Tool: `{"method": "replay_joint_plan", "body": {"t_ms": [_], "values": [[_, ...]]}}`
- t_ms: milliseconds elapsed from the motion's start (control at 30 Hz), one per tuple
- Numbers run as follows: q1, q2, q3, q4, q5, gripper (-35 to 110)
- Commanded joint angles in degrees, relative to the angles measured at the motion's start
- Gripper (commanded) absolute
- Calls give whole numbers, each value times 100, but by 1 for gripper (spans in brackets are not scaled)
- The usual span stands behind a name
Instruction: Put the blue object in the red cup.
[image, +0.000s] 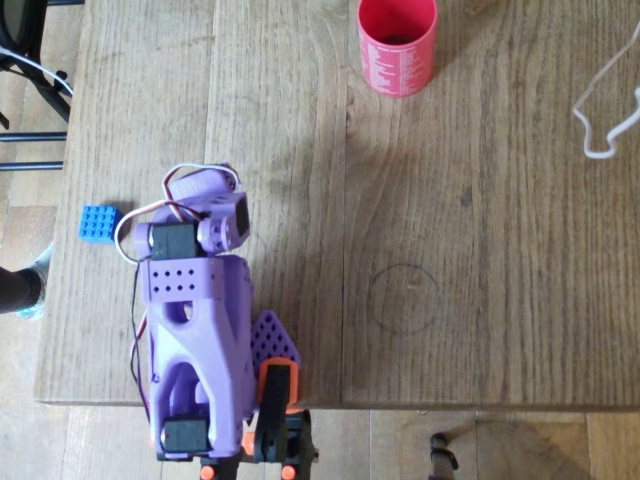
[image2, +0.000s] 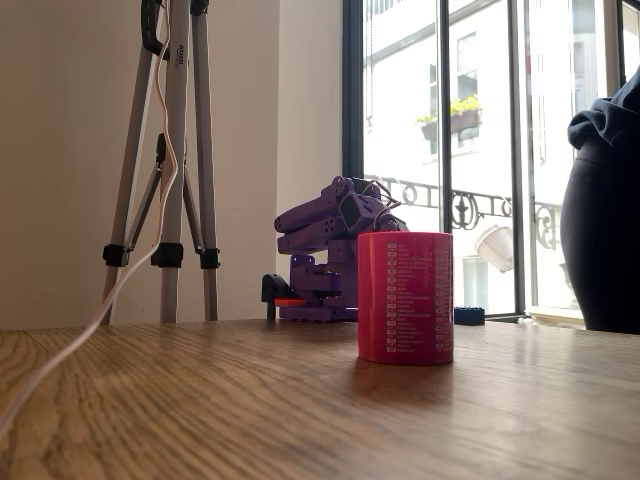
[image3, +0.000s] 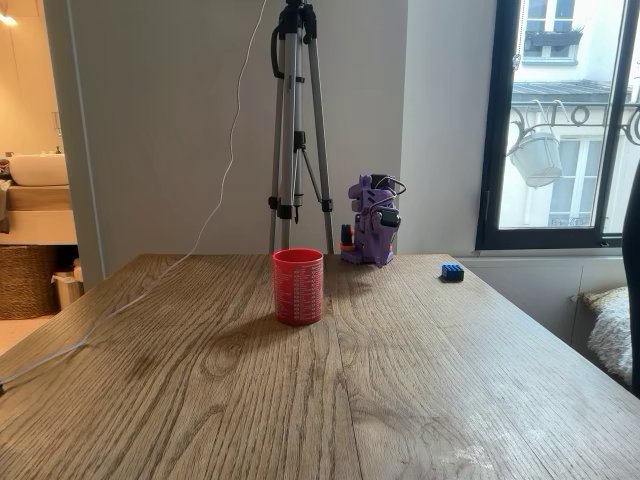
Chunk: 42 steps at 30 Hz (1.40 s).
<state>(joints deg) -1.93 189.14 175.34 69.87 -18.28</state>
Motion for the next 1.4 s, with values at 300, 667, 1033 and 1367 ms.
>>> {"method": "replay_joint_plan", "body": {"t_ms": [300, 667, 1033, 1367], "values": [[141, 0, -185, -70, 1257, 1], [589, -53, -598, 0, 606, 1], [-9, -4852, -4271, 334, 782, 1], [-2039, -9053, -7576, 1591, 967, 1]]}}
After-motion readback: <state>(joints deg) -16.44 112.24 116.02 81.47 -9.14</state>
